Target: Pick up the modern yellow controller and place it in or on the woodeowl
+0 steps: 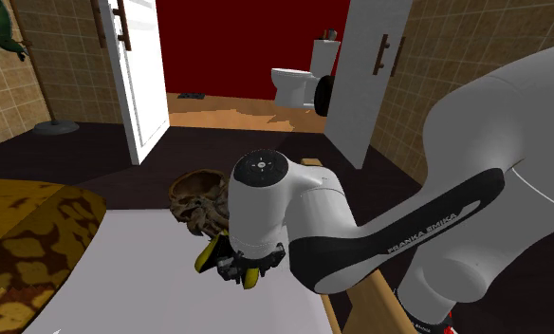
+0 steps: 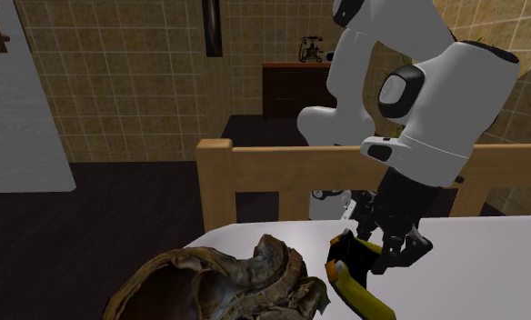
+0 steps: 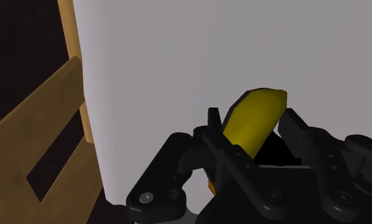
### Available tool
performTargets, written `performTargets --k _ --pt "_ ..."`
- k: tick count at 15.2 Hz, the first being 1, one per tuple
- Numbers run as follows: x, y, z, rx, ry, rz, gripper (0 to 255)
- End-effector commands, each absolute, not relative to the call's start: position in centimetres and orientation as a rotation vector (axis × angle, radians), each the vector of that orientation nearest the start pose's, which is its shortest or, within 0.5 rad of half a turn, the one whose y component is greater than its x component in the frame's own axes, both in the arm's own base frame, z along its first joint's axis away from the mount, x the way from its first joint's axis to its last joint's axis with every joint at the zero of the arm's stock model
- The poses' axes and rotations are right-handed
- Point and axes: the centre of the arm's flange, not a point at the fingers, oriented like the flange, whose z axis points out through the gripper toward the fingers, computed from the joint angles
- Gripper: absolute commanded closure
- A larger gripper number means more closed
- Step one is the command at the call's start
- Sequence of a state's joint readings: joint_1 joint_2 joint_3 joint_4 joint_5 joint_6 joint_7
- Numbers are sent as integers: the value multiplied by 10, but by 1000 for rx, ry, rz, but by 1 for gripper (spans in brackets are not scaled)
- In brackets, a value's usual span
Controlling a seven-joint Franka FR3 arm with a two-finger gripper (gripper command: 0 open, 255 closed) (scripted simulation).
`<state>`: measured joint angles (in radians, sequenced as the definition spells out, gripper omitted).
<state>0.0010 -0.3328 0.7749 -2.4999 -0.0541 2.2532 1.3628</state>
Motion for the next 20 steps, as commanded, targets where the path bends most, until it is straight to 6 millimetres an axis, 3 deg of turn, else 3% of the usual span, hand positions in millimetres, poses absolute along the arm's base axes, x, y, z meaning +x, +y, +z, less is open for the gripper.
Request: performTargets --k 1,20 --pt "318 305 371 -3125 936 -381 255" --pt "318 305 472 -3125 936 -381 255"
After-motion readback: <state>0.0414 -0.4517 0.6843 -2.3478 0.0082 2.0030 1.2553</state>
